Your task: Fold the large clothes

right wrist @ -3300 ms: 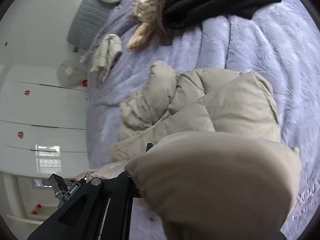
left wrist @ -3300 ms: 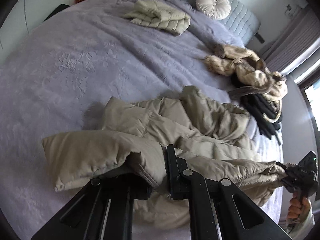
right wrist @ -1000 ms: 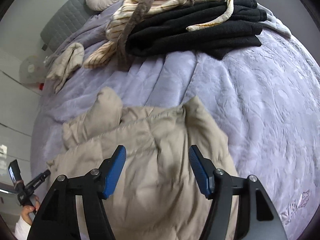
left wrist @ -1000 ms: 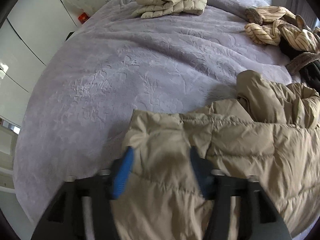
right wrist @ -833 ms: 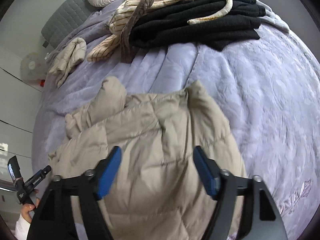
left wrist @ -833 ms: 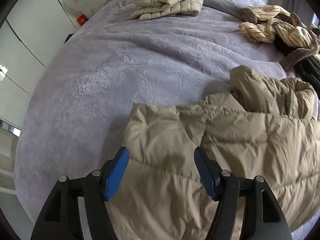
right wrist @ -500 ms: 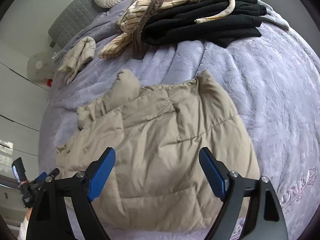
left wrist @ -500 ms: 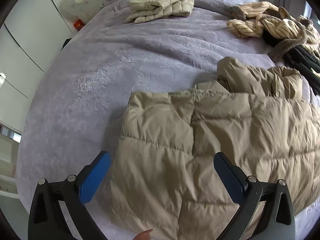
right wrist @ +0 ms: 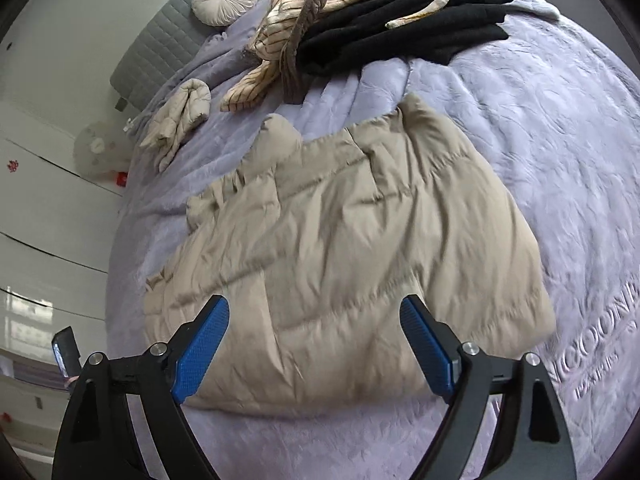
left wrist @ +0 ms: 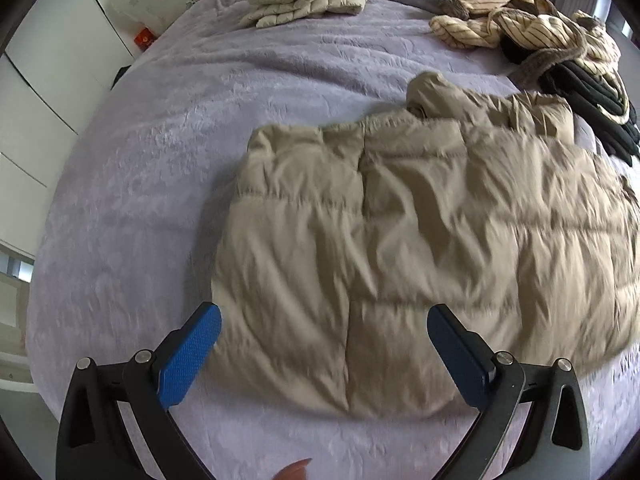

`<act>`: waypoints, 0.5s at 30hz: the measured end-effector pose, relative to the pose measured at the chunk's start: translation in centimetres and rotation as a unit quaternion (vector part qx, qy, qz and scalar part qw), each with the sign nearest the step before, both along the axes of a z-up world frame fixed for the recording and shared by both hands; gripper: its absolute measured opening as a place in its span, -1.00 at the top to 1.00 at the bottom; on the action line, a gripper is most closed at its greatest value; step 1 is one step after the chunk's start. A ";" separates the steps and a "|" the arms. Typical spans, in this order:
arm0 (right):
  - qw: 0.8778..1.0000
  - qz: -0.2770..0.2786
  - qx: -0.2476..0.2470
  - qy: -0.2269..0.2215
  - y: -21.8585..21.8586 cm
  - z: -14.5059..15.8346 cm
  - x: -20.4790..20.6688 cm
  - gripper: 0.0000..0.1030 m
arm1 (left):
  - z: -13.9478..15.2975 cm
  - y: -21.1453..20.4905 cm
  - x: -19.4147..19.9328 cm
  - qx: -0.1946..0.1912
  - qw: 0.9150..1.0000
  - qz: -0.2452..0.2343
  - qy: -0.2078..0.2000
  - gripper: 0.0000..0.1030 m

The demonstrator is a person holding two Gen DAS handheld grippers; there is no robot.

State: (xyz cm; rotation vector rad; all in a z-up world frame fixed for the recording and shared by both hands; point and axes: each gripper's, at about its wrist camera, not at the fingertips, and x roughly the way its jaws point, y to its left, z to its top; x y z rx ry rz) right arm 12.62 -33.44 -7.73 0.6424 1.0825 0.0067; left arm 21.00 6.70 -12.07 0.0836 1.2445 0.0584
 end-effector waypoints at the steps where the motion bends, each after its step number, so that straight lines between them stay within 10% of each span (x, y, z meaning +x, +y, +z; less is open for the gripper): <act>1: 1.000 0.001 -0.004 -0.001 0.1 0.0 -0.7 -0.73 | -0.1 0.2 -0.6 -0.001 1.000 0.005 0.002 -1.00; 15: 0.990 -0.048 0.104 0.079 -1.9 -4.3 -6.8 -0.73 | -3.9 4.8 -7.0 -0.159 0.982 0.073 0.075 -1.00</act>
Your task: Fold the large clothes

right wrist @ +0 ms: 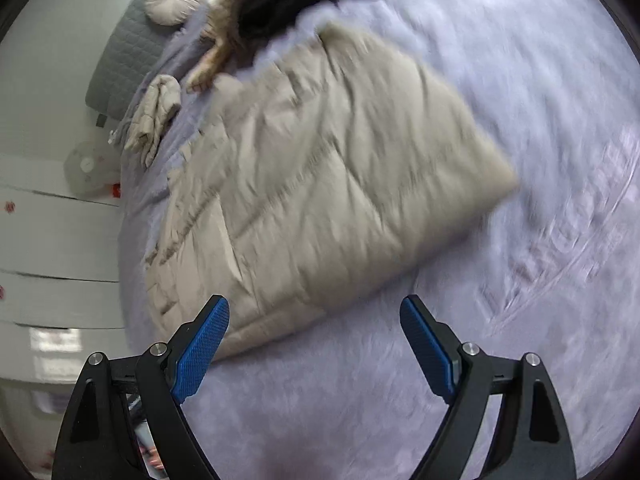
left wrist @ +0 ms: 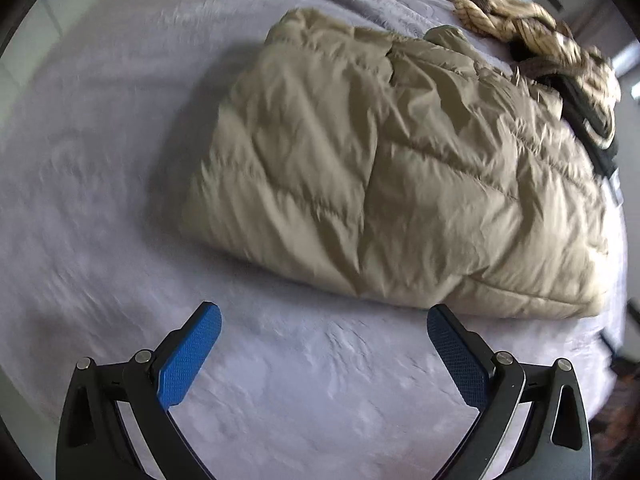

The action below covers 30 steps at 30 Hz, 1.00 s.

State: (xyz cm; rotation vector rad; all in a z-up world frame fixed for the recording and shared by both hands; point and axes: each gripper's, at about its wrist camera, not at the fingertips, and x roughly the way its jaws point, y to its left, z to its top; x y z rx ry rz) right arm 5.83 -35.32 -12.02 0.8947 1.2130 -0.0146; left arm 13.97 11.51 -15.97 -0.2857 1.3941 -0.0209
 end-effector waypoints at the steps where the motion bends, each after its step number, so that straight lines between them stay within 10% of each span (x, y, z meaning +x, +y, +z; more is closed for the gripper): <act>1: 1.000 -0.005 0.024 0.009 -0.1 -0.9 -0.2 -0.73 | -0.3 0.3 -0.2 -0.015 1.000 0.010 0.001 -1.00; 16: 0.988 -0.064 0.143 0.000 -1.6 -6.1 -1.0 -0.74 | -4.8 4.1 0.9 -0.193 0.976 0.101 -0.003 -1.00; 30: 0.961 -0.114 0.248 -0.035 -3.0 -12.3 1.8 -0.75 | -8.4 4.1 5.7 -0.238 0.960 0.149 -0.014 -1.00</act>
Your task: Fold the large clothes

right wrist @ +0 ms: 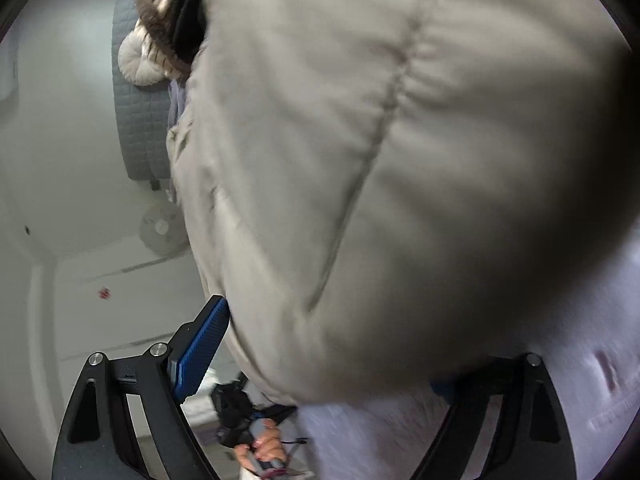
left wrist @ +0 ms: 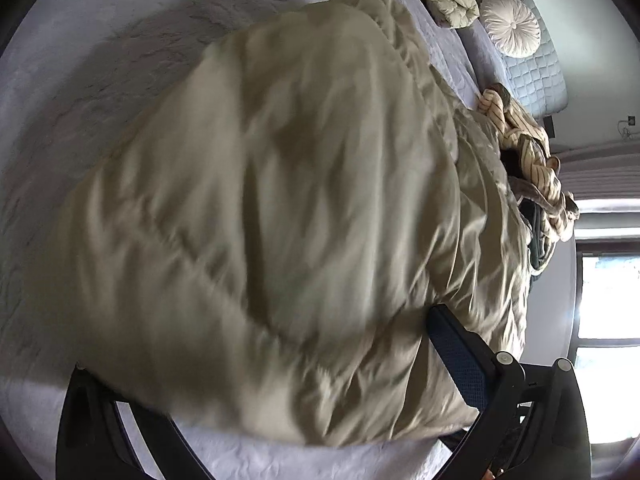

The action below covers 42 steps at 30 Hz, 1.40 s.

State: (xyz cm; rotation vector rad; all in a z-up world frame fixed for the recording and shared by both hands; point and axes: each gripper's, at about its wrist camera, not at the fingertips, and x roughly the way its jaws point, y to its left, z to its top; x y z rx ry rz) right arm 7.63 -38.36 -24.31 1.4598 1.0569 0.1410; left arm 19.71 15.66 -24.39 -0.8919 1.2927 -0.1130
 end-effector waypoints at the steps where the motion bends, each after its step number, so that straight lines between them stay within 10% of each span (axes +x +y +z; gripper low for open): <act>1: 1.000 -0.009 0.006 -0.003 -0.1 -0.4 0.3 -0.75 | -0.3 -0.1 0.3 0.001 1.000 0.004 0.001 -1.00; 6: 0.999 -0.035 0.027 -0.009 -0.2 -0.9 1.0 -0.75 | -0.4 -0.2 0.8 0.021 1.000 0.018 -0.001 -0.93; 10: 0.999 -0.032 0.036 0.001 -0.1 -0.6 0.5 -0.56 | 0.9 -0.6 1.3 0.013 1.000 -0.001 -0.019 0.33; 13: 0.999 -0.030 0.034 0.022 -0.3 -0.4 0.2 0.08 | 2.7 -0.7 1.4 0.030 0.998 -0.019 -0.042 0.63; 21: 0.999 -0.004 0.020 -0.039 -0.1 3.4 -1.0 0.59 | 7.8 -1.2 0.3 0.048 0.993 -0.047 -0.092 0.73; 30: 0.999 0.016 0.026 -0.021 0.0 4.9 -8.0 0.60 | 9.5 -0.4 -5.9 0.047 0.992 -0.096 -0.068 0.73; 42: 0.997 0.000 0.024 0.077 0.4 0.0 -16.6 0.31 | 4.2 1.1 -13.9 0.072 0.986 -0.145 0.030 0.50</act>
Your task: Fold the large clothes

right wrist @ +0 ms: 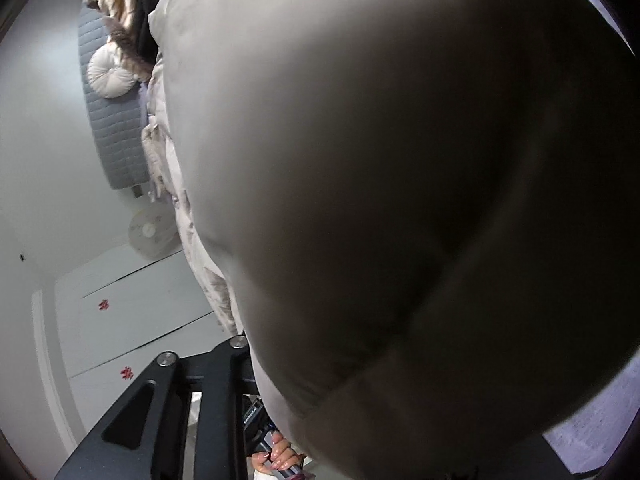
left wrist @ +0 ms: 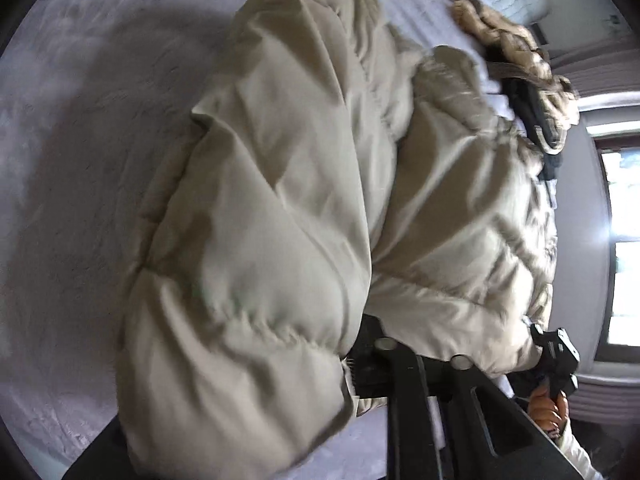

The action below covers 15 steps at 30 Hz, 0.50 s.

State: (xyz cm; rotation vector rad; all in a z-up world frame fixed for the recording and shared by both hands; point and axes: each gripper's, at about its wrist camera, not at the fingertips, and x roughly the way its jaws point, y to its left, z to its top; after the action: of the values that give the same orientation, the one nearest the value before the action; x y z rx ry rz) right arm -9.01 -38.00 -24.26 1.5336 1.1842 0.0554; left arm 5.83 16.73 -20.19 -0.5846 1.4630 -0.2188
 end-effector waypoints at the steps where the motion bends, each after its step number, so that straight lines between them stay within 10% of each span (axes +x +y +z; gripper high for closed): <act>1: 1.000 0.007 -0.009 0.003 -0.1 0.3 0.2 0.24 | 0.1 0.0 0.1 0.007 1.000 0.000 0.005 0.35; 4: 0.998 0.048 -0.039 0.021 0.1 1.7 0.8 0.08 | 1.2 0.0 0.3 0.072 0.997 -0.011 0.016 -0.25; 11: 0.975 0.188 -0.120 0.000 0.7 7.1 -0.5 -0.11 | 7.0 2.3 -0.7 0.139 0.989 -0.040 -0.034 -0.25; 15: 0.965 0.218 -0.123 -0.083 1.3 9.6 -0.1 0.24 | 9.2 4.0 1.1 0.153 0.985 -0.007 -0.074 -0.25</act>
State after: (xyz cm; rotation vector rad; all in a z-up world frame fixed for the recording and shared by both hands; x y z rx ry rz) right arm -9.10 -36.68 -14.62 1.0120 1.3208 0.3128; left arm 6.90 20.72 -11.03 -0.3027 1.3238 -0.0441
